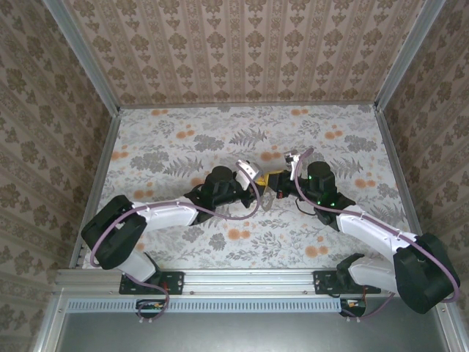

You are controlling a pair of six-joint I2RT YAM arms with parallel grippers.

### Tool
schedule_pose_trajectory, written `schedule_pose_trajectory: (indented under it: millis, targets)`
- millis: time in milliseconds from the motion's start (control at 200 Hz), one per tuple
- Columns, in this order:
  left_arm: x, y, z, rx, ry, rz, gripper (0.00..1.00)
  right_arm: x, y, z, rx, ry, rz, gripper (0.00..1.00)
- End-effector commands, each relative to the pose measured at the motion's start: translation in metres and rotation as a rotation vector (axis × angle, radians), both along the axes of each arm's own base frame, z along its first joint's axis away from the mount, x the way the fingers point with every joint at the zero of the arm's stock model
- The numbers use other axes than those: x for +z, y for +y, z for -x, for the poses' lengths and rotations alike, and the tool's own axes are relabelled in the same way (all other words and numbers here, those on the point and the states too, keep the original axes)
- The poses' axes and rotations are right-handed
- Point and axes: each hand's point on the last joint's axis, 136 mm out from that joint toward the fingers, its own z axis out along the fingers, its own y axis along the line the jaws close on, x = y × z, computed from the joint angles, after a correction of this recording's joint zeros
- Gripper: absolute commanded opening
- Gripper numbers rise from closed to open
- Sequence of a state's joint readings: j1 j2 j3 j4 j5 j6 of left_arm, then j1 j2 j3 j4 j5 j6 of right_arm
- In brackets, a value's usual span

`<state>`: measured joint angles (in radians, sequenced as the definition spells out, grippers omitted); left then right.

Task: Put the keys on the keyring

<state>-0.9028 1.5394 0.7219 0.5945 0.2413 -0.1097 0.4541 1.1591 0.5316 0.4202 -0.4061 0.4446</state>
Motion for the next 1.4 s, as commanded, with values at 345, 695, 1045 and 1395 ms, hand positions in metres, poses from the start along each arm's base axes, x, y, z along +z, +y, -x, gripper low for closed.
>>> schedule_pose_trajectory:
  millis: [345,695,1045,1395]
  targets:
    - [0.018,-0.001,0.0,-0.004,-0.06,0.028,0.0,-0.002,-0.013,-0.011,-0.071,-0.014,0.023,0.0]
    - [0.033,0.017,0.008,-0.01,-0.112,0.07,0.0,-0.016,-0.027,-0.019,-0.121,0.021,0.046,0.0]
    - [0.04,0.023,0.009,-0.015,-0.123,0.09,0.0,-0.029,-0.023,-0.013,-0.088,0.06,0.049,0.3]
    - [0.049,0.038,0.009,-0.029,-0.143,0.104,0.0,-0.02,-0.031,-0.009,-0.089,0.042,-0.011,0.58]
